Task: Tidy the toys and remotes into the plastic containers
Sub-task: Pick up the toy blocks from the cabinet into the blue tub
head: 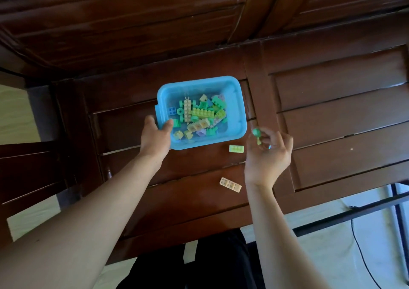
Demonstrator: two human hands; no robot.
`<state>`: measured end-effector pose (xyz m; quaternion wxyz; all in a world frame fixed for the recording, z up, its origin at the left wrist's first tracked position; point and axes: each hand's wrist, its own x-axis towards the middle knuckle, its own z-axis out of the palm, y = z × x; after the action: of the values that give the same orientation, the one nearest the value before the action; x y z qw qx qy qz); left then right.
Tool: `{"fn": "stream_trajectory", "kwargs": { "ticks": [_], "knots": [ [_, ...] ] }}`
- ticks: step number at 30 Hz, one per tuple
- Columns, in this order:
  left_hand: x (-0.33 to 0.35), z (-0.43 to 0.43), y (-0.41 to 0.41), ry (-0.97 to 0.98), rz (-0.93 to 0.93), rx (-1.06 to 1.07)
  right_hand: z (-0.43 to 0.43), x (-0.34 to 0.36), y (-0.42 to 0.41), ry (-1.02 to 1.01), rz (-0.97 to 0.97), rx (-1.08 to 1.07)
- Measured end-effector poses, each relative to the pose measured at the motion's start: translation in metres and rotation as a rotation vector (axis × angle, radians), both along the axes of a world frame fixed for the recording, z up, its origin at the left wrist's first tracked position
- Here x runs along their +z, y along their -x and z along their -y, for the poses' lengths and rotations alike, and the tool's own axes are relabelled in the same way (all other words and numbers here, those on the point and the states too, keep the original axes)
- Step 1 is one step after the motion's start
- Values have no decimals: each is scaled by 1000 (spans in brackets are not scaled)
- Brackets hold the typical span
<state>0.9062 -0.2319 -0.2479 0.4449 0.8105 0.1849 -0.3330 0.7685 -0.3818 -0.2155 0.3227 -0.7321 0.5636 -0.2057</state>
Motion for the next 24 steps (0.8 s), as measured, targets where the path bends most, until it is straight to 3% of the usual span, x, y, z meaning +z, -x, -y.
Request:
{"fn": "stream_trajectory", "kwargs": {
  "ticks": [2, 6, 11, 14, 17, 21, 24],
  "knots": [
    [3, 4, 1, 11, 4, -14, 0, 16, -13, -27, 78, 102],
    [7, 10, 5, 13, 18, -50, -7, 23, -34, -151, 51, 377],
    [7, 13, 5, -15, 34, -71, 9, 12, -14, -17, 92, 87],
    [4, 10, 7, -23, 29, -90, 20, -10, 17, -60, -140, -34],
    [1, 8, 9, -25, 32, -100, 26, -34, 48, -240, -434, -3],
    [-1, 8, 12, -9, 22, -84, 29, -51, 76, -213, -726, 379],
    [-3, 8, 13, -13, 21, -93, 35, -59, 80, -112, -802, 578]
  ]
}}
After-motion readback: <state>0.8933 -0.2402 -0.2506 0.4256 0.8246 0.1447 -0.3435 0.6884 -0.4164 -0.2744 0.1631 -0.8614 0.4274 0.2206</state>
